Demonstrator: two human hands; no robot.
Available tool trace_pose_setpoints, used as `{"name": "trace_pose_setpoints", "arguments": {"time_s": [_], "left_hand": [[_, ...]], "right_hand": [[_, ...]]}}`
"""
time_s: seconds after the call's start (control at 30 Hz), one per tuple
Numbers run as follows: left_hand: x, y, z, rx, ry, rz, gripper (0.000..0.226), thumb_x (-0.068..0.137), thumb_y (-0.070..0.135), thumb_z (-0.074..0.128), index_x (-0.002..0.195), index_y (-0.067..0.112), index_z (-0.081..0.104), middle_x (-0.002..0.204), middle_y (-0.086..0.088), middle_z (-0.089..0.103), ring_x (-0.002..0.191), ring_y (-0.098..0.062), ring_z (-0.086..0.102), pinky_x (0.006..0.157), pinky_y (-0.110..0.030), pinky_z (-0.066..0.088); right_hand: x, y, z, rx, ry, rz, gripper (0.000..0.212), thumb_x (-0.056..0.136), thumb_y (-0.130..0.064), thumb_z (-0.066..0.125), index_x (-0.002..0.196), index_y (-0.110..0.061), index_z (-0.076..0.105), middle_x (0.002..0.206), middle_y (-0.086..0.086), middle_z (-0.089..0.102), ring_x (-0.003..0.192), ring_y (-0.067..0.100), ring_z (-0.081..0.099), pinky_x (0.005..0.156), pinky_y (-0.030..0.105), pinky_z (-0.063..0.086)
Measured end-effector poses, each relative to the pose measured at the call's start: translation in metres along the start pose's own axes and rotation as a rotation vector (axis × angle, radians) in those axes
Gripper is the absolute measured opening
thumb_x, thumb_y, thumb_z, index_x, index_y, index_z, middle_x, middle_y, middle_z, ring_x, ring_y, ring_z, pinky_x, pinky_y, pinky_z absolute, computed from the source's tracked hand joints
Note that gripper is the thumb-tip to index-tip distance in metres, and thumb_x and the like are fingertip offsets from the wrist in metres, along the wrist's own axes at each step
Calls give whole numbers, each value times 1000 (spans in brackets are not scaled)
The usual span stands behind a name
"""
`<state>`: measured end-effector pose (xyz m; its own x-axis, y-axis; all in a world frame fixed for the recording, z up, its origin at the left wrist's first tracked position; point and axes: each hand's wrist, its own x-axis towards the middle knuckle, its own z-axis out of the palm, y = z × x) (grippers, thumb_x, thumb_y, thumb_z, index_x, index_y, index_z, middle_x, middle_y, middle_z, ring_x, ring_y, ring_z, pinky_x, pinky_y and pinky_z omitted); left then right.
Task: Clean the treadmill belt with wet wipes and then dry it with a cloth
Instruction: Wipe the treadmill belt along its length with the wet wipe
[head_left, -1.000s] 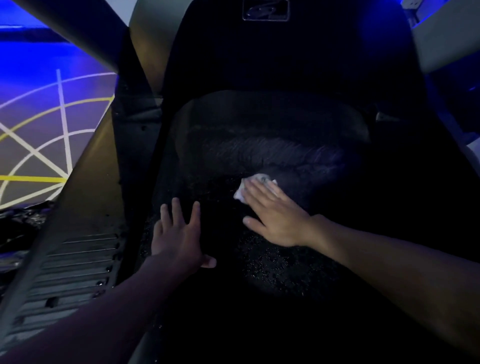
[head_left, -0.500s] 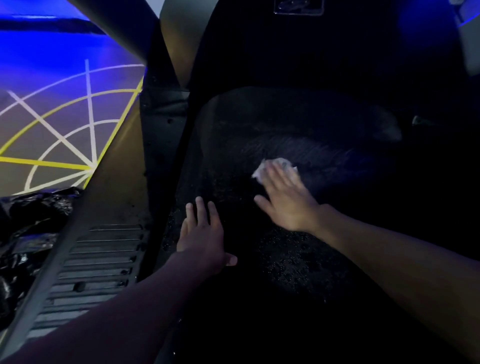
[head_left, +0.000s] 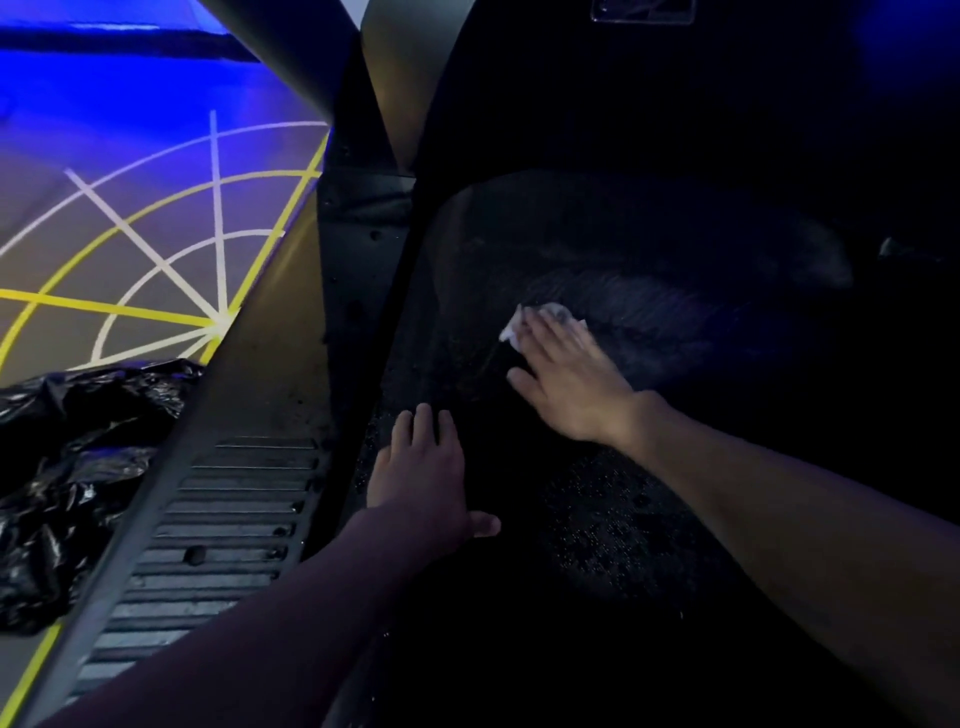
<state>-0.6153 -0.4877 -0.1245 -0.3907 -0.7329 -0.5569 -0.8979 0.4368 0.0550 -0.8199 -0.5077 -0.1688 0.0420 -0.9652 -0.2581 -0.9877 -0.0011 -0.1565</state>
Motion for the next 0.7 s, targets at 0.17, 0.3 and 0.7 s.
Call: {"name": "trace_pose_setpoints", "arguments": {"time_s": [0.17, 0.3, 0.7], "left_hand": [[0, -18, 2, 42, -75, 85, 131, 72, 40, 82, 152, 10, -17, 159, -11, -26, 148, -27, -20, 120, -43, 21], [-4, -16, 7, 38, -22, 74, 128, 74, 32, 82, 152, 11, -18, 159, -9, -27, 148, -25, -20, 119, -40, 22], [-14, -14, 9, -58, 108, -56, 125, 70, 34, 84, 153, 5, -5, 159, -14, -11, 149, -29, -7, 118, -34, 16]], "right_hand": [[-9, -34, 9, -80, -47, -304, 72, 99, -54, 5, 157, -15, -10, 165, 3, -17, 150, 15, -21, 122, 41, -11], [13, -30, 5, -8, 10, 9, 69, 103, -51, 10, 157, -13, -9, 165, 6, -16, 151, 18, -18, 122, 43, -11], [26, -70, 17, -11, 19, -307, 79, 93, -56, -6, 158, -13, 1, 166, 6, -8, 152, 20, -11, 123, 45, -4]]}}
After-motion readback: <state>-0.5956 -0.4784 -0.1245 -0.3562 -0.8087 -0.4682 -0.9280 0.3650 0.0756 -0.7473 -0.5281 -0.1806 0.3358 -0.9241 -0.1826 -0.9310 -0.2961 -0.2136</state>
